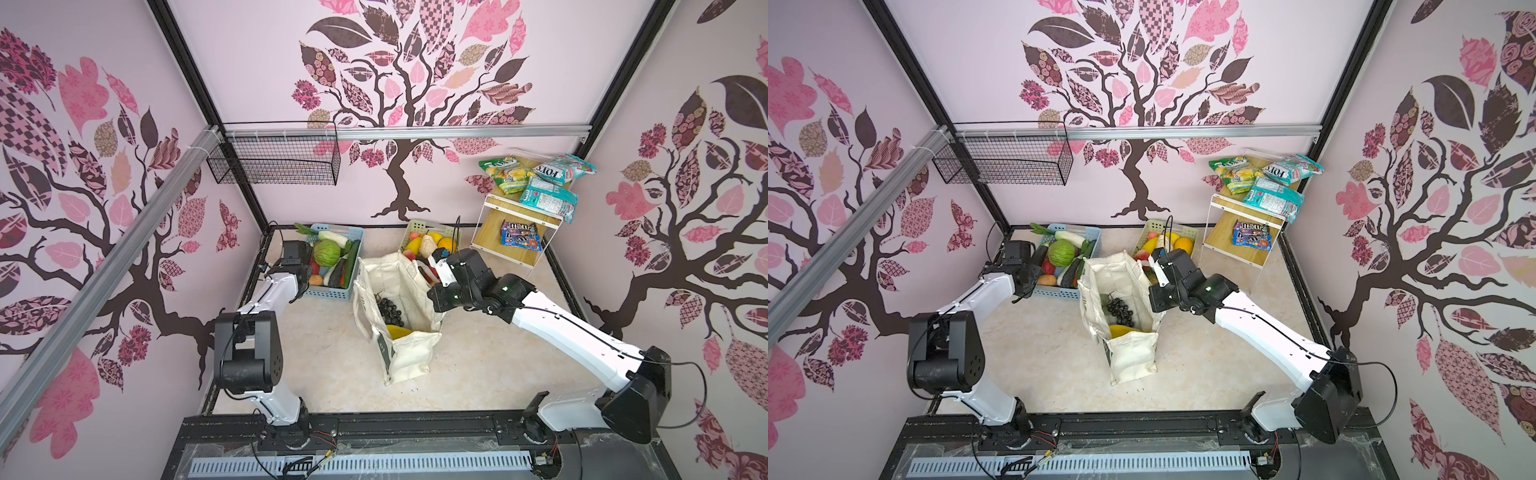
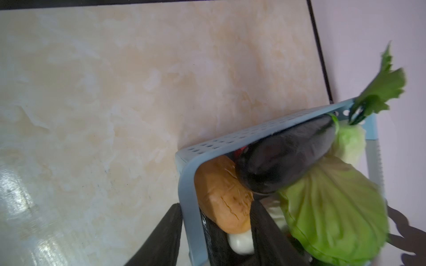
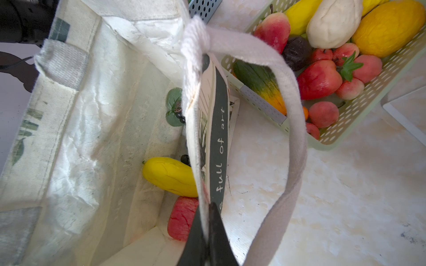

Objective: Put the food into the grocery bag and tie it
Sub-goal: 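Close the left gripper around the purple eggplant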

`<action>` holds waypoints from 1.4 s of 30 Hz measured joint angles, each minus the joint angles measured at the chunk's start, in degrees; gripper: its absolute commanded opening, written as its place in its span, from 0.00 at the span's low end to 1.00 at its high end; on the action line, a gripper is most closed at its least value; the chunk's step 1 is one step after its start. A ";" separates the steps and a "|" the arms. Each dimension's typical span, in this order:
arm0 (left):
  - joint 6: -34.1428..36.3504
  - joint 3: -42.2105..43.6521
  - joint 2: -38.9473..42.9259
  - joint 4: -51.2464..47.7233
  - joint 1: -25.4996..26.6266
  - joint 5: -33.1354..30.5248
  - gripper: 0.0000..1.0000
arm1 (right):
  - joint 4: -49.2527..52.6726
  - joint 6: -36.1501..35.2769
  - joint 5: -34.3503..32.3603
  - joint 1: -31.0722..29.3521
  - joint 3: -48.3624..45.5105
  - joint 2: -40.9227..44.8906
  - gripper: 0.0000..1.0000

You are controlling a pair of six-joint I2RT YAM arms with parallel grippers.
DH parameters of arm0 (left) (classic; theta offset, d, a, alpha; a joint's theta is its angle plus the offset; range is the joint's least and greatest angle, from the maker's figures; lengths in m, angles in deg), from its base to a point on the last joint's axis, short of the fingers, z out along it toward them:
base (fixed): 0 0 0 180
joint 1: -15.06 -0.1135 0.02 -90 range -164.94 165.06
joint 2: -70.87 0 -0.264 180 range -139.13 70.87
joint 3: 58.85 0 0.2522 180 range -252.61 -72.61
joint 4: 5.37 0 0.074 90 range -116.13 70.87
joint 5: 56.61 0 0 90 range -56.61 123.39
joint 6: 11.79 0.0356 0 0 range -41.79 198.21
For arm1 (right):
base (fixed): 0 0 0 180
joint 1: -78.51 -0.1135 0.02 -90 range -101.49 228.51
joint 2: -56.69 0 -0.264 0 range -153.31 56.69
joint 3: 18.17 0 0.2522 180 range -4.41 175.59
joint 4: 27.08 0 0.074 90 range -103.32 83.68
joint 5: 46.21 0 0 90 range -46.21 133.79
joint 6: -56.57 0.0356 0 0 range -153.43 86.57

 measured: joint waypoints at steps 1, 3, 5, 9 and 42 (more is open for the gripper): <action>2.21 -0.13 1.31 -0.26 -0.02 0.52 0.52 | 0.00 0.02 0.20 0.00 0.04 0.00 0.00; 7.34 -1.53 2.64 -1.33 -0.15 2.27 0.52 | 0.04 0.04 0.44 0.00 0.28 0.00 0.00; 13.64 -6.32 1.66 -4.55 0.09 3.91 0.53 | 0.02 0.07 0.74 0.00 0.50 0.02 0.00; 25.42 -16.83 -2.47 -9.25 1.25 5.62 0.53 | 0.00 0.04 1.01 0.00 0.55 0.02 0.00; 53.77 -40.00 -26.73 -25.35 -1.68 4.90 0.68 | 3.93 -1.07 1.84 -0.55 8.33 -5.14 0.00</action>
